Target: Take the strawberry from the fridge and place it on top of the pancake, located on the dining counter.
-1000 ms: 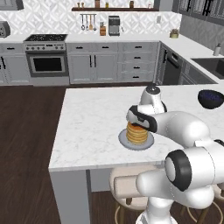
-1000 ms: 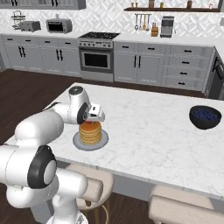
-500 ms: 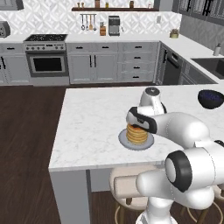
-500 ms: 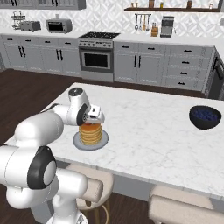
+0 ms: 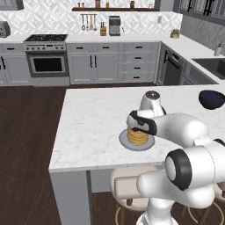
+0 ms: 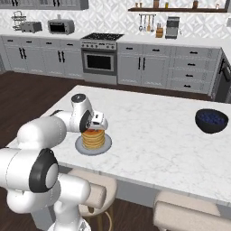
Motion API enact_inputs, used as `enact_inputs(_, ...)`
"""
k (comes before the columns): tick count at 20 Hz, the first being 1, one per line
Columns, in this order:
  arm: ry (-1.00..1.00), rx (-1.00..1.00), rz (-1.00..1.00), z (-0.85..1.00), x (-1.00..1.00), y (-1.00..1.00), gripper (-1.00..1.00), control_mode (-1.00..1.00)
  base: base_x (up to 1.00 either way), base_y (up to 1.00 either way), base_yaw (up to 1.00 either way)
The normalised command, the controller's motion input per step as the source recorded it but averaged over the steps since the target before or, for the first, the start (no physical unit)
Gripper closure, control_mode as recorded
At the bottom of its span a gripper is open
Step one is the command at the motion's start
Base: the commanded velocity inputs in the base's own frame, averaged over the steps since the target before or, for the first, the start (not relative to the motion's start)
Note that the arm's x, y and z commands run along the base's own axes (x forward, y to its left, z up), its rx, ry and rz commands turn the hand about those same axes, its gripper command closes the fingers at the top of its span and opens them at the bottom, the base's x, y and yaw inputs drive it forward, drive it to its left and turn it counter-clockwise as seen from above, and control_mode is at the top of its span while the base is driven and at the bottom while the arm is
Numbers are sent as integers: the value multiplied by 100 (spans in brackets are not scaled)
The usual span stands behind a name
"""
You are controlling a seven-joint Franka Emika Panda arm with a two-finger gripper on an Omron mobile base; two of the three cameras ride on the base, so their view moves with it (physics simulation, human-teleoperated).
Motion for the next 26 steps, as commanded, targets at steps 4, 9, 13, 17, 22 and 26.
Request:
enact_inputs(4,0,0,0,-12,0,0,100,-100,0,0,0)
enact_inputs(9,0,0,0,-2,0,0,100,-100,0,0,0)
enact_inputs(13,9,0,0,8,1,0,100,-100,0,0,0)
enact_inputs(17,14,0,0,14,18,0,100,-100,0,0,0)
enact_inputs(22,-1,0,0,4,12,0,100,-100,0,0,0)
enact_inputs(26,0,0,0,-1,-15,0,100,-100,0,0,0)
